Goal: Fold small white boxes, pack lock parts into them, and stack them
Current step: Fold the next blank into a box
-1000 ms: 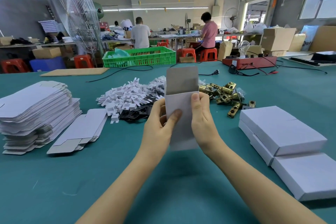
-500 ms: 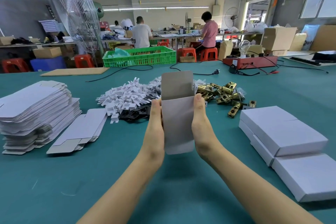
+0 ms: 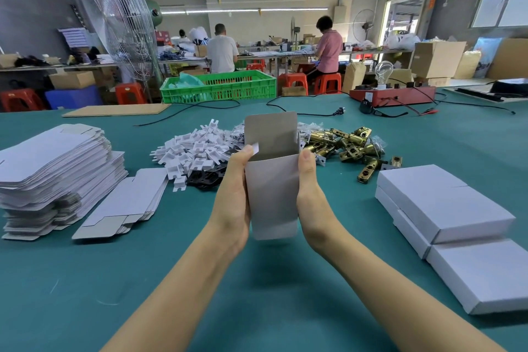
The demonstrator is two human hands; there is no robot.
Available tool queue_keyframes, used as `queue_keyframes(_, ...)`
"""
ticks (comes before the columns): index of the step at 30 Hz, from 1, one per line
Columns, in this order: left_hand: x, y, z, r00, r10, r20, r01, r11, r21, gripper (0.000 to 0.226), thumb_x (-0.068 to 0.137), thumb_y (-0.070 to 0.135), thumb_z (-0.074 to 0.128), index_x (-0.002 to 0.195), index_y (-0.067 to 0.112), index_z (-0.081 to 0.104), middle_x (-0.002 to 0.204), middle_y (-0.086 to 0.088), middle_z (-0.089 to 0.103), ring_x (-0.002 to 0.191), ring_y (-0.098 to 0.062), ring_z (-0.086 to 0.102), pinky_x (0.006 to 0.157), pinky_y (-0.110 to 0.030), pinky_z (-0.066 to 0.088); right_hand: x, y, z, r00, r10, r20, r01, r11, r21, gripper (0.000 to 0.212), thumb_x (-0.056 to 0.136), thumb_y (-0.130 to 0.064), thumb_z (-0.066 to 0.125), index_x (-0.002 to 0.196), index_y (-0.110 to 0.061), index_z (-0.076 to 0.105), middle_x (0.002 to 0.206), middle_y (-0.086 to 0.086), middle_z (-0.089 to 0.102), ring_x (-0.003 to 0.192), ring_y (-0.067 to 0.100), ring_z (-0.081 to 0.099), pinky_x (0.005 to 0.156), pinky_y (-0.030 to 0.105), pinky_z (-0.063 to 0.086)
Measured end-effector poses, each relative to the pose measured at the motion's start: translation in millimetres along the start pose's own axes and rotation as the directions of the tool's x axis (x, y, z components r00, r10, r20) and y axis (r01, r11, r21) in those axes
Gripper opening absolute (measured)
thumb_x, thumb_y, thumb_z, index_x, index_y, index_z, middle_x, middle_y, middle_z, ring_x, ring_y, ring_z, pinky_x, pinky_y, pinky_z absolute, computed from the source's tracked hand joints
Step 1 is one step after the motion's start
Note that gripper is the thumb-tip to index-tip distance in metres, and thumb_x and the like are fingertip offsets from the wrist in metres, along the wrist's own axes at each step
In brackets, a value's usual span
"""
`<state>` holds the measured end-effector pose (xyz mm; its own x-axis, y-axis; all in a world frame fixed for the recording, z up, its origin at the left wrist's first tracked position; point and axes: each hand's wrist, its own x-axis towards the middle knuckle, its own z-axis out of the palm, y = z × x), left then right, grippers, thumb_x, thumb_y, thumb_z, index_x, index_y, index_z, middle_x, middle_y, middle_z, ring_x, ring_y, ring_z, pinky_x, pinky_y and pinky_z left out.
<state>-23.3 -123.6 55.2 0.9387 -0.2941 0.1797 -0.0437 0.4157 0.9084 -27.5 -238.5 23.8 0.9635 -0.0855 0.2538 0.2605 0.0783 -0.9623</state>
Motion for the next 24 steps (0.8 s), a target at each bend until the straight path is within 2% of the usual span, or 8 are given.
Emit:
queue_keyframes(2, 0.7, 0.0, -2.2, 1.000, -0.016, -0.014, 0.017, 1.000, 0.015, 0.043, 0.093, 0.044, 0.044, 0.107, 0.018, 0.076, 0.110, -0.011, 0.073, 0.091, -0.022, 0.071, 0.073, -0.031, 0.059, -1.7, -1.7, 3.5, 1.000, 0.018, 0.002, -0.018, 0.999, 0.045, 0.083, 0.081, -0.079, 0.028, 0.128, -0.014, 0.048, 0.122, 0.005, 0.064, 0.116, 0.018, 0.059, 0.095, 0.031, 0.051)
queue_keyframes(5, 1.3, -1.3, -2.5, 1.000, -0.015, -0.020, 0.016, 0.999, 0.037, 0.043, 0.094, 0.041, 0.040, 0.090, 0.026, 0.080, 0.102, -0.008, 0.076, 0.083, -0.018, 0.071, 0.070, -0.029, 0.058, -0.7, -5.5, 3.4, 0.999, 0.046, 0.028, -0.049, 0.992, 0.120, 0.066, 0.092, -0.065, 0.028, 0.127, -0.016, 0.055, 0.122, 0.009, 0.065, 0.115, 0.027, 0.060, 0.100, 0.046, 0.049)
queue_keyframes(7, 0.6, -1.9, -0.7, 1.000, 0.004, -0.028, -0.002, 0.998, 0.066, 0.038, 0.090, 0.042, 0.043, 0.084, 0.030, 0.079, 0.100, -0.006, 0.076, 0.084, -0.017, 0.071, 0.078, -0.033, 0.056, -0.2, -9.7, 0.9, 0.994, 0.076, 0.073, -0.087, 0.982, 0.170, 0.058, 0.097, -0.061, 0.025, 0.119, -0.026, 0.066, 0.118, 0.005, 0.069, 0.110, 0.024, 0.064, 0.094, 0.041, 0.053)
queue_keyframes(9, 0.9, -2.3, 0.1, 0.998, 0.036, -0.049, -0.031, 0.995, 0.096, 0.031, 0.081, 0.041, 0.046, 0.081, 0.035, 0.076, 0.099, -0.003, 0.076, 0.084, -0.015, 0.071, 0.082, -0.036, 0.055, 0.5, -13.2, -1.6, 0.989, 0.111, 0.095, -0.127, 0.974, 0.186, 0.060, 0.091, -0.069, 0.029, 0.112, -0.031, 0.070, 0.114, 0.004, 0.071, 0.105, 0.022, 0.067, 0.088, 0.037, 0.055)
queue_keyframes(13, 3.8, -0.2, -1.2, 0.992, 0.122, -0.035, -0.121, 0.992, 0.041, 0.036, 0.094, 0.022, 0.039, 0.089, 0.036, 0.073, 0.102, 0.001, 0.076, 0.086, -0.012, 0.072, 0.068, -0.025, 0.058, 1.2, -18.5, -1.3, 0.984, 0.123, 0.128, -0.146, 0.971, 0.188, 0.066, 0.078, -0.076, 0.041, 0.116, -0.031, 0.068, 0.115, 0.002, 0.071, 0.106, 0.021, 0.067, 0.094, 0.040, 0.053)
queue_keyframes(17, 3.1, 1.7, 0.9, 0.986, 0.168, -0.018, -0.168, 0.986, -0.015, 0.040, 0.096, 0.014, 0.039, 0.098, 0.039, 0.069, 0.105, 0.000, 0.075, 0.089, -0.013, 0.072, 0.067, -0.025, 0.057, 0.3, -20.5, -0.7, 0.990, 0.090, 0.110, -0.112, 0.969, 0.219, 0.038, 0.092, -0.058, 0.043, 0.100, -0.037, 0.074, 0.107, -0.002, 0.073, 0.095, 0.012, 0.069, 0.084, 0.033, 0.053)
queue_keyframes(19, 3.3, 2.3, 2.0, 0.985, 0.168, -0.034, -0.170, 0.984, -0.046, 0.040, 0.097, 0.012, 0.039, 0.101, 0.041, 0.067, 0.106, -0.002, 0.075, 0.087, -0.015, 0.072, 0.065, -0.026, 0.057, -0.7, -22.7, 0.8, 0.992, 0.069, 0.103, -0.091, 0.970, 0.223, 0.034, 0.095, -0.047, 0.041, 0.090, -0.039, 0.074, 0.101, -0.004, 0.074, 0.087, 0.009, 0.069, 0.076, 0.027, 0.054)
queue_keyframes(24, 4.0, 2.5, 4.0, 0.979, 0.190, -0.072, -0.193, 0.980, -0.047, 0.044, 0.096, 0.007, 0.040, 0.095, 0.038, 0.072, 0.103, -0.004, 0.075, 0.083, -0.014, 0.071, 0.063, -0.025, 0.056, -0.2, -24.9, 4.8, 0.999, 0.001, -0.048, 0.007, 0.985, 0.172, 0.018, 0.096, -0.032, 0.040, 0.106, -0.025, 0.053, 0.114, 0.006, 0.066, 0.097, 0.018, 0.062, 0.078, 0.034, 0.050)
